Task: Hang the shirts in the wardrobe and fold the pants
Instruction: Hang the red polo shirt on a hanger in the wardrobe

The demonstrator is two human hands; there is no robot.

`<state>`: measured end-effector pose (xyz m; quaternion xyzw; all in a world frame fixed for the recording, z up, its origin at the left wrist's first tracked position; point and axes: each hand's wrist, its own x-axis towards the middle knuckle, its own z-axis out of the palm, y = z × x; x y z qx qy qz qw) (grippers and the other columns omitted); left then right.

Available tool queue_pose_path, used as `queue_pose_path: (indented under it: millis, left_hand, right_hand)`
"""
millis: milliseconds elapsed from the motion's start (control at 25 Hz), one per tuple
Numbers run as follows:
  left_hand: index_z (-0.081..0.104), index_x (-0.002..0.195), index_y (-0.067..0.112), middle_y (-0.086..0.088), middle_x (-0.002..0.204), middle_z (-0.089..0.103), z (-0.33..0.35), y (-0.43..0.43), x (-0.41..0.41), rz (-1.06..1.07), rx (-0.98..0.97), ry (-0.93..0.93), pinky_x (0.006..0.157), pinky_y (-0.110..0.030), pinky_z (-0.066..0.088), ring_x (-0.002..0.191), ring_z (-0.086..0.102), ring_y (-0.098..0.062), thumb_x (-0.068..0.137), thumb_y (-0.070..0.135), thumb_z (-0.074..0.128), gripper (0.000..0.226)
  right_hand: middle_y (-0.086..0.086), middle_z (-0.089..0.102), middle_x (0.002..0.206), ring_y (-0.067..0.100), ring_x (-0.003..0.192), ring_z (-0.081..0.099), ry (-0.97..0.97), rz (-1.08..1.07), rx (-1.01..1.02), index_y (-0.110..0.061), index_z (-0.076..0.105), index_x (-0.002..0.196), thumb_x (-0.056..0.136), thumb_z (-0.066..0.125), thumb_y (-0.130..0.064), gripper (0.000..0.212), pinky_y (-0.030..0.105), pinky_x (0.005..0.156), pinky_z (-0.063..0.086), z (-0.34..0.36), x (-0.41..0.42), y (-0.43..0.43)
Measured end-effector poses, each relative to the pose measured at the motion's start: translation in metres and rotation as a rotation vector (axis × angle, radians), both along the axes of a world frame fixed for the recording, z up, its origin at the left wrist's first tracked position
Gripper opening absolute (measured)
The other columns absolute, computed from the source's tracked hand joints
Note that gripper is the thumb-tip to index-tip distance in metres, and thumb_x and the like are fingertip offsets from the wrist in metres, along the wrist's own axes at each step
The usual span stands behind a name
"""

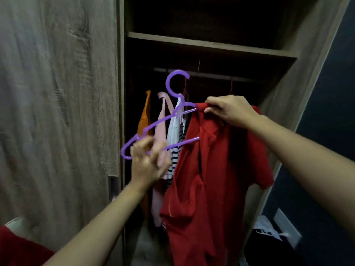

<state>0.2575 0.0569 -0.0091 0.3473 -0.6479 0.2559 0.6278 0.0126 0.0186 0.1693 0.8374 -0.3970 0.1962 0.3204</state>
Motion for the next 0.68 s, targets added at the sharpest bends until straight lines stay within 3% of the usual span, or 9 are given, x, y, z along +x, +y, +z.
queue_pose_path:
  millis: [80,160,240,320,400,480,560,680]
  left_hand:
    - [0.055,0.109,0.03,-0.008,0.114,0.039,-0.042,0.017,-0.028,-0.032,0.075,-0.112,0.082,-0.036,0.04,0.1,0.043,-0.024,0.088,0.043,0.05,0.026]
    - [0.057,0.109,0.04,-0.008,0.126,0.038,-0.073,0.021,-0.053,0.042,0.407,-0.101,0.088,-0.039,0.04,0.106,0.04,-0.025,0.083,0.047,0.05,0.028]
    - [0.056,0.117,0.04,-0.011,0.137,0.033,-0.078,0.01,-0.062,0.11,0.834,0.033,0.092,-0.045,0.04,0.118,0.037,-0.03,0.08,0.043,0.054,0.037]
    - [0.045,0.133,0.031,-0.012,0.139,0.037,-0.078,-0.005,-0.05,-0.124,1.128,0.051,0.097,-0.03,0.04,0.122,0.044,-0.027,0.074,0.032,0.062,0.061]
    - [0.034,0.137,0.025,-0.007,0.134,0.047,-0.073,-0.017,-0.032,-0.538,1.261,-0.006,0.086,-0.006,0.039,0.107,0.055,-0.004,0.059,0.029,0.067,0.084]
    - [0.037,0.129,0.027,-0.002,0.127,0.051,-0.06,-0.023,-0.011,-0.724,1.373,0.0,0.079,-0.002,0.041,0.095,0.056,0.001,0.045,0.031,0.07,0.09]
    - [0.044,0.119,0.025,-0.002,0.116,0.054,-0.04,-0.028,0.006,-0.716,1.432,0.002,0.07,-0.003,0.043,0.086,0.053,-0.007,0.046,0.021,0.071,0.078]
    - [0.042,0.127,0.018,-0.006,0.11,0.052,-0.004,-0.038,0.023,-0.495,1.665,-0.2,0.047,-0.009,0.039,0.058,0.052,-0.005,0.076,-0.007,0.063,0.061]
  right_hand:
    - [0.005,0.068,0.101,0.029,0.097,0.065,-0.057,0.014,0.013,-0.02,0.056,0.105,0.084,0.027,-0.065,0.057,0.035,0.062,0.043,-0.001,-0.004,0.003]
    - [0.003,0.069,0.1,0.027,0.096,0.065,-0.054,0.016,0.0,-0.022,0.056,0.105,0.08,0.021,-0.067,0.063,0.034,0.063,0.043,0.0,-0.008,0.005]
    - [0.003,0.069,0.101,0.027,0.097,0.064,-0.045,0.008,-0.017,-0.022,0.057,0.106,0.078,0.018,-0.067,0.065,0.033,0.062,0.041,0.001,-0.014,0.008]
    - [0.003,0.069,0.102,0.027,0.096,0.065,-0.069,0.005,-0.032,-0.021,0.057,0.106,0.079,0.02,-0.066,0.064,0.033,0.062,0.04,0.002,-0.027,0.012]
    - [0.003,0.069,0.103,0.027,0.096,0.065,-0.066,0.0,-0.015,-0.022,0.057,0.107,0.081,0.022,-0.066,0.062,0.033,0.062,0.042,-0.002,-0.045,0.015]
    - [0.003,0.069,0.1,0.025,0.093,0.066,-0.022,0.007,0.012,-0.024,0.057,0.105,0.083,0.025,-0.064,0.056,0.03,0.06,0.039,-0.014,-0.065,0.016]
    - [0.002,0.07,0.095,0.024,0.088,0.068,0.026,0.004,0.023,-0.022,0.059,0.101,0.084,0.028,-0.06,0.053,0.028,0.057,0.039,-0.032,-0.083,0.019]
    - [0.0,0.071,0.09,0.02,0.081,0.07,0.026,-0.009,0.046,-0.018,0.064,0.097,0.085,0.028,-0.062,0.058,0.027,0.052,0.045,-0.06,-0.095,0.023]
